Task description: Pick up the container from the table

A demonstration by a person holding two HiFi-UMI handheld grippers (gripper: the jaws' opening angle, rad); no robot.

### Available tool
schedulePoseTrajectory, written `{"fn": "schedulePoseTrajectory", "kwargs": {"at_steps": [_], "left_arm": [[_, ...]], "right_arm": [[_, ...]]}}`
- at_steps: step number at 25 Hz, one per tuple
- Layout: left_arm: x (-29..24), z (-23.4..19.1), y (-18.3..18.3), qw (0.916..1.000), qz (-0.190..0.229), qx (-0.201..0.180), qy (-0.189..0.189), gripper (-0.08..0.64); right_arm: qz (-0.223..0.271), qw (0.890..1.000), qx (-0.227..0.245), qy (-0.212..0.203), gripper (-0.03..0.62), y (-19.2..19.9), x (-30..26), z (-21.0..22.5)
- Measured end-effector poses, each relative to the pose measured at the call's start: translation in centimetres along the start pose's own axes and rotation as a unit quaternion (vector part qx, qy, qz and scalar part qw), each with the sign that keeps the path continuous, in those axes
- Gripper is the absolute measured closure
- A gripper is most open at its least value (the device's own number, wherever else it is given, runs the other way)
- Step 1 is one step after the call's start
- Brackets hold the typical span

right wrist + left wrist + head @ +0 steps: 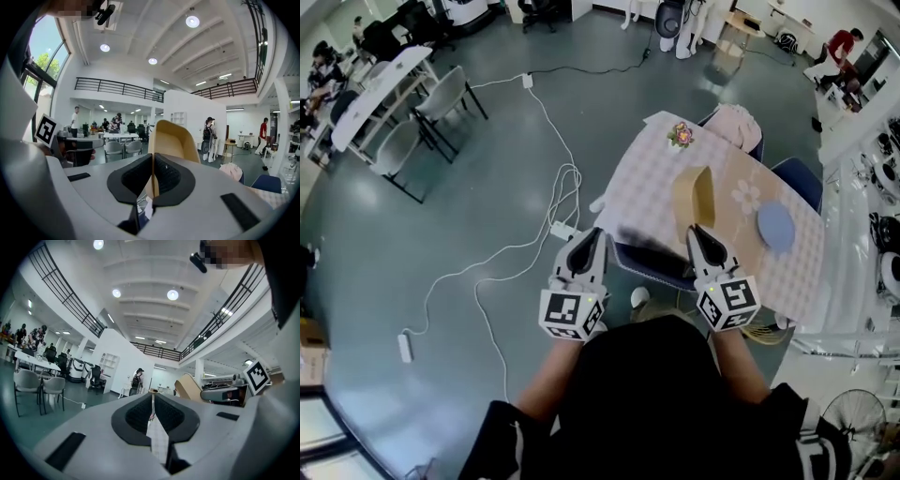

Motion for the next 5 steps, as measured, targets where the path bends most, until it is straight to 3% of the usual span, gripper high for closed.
{"fn": "schedulePoseTrajectory", "kwargs": {"at_steps": [5], "left_arm": [[0.88,-1.07,0.13,0.9998,0.004,-0.001,-0.02,0.541]], "right_arm": [[0.007,1.0,0.002,-0.017,0.578,-0.2,-0.47,-0.9]]}}
Point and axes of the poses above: the fingertips, and each gripper's own axes: x backward along the fingers, z to its right, y out of its underside, the point moved 2 cm from there along x, backward along the fingers, and after that the axes turned 4 degrees about -y, right-handed, at the moved point
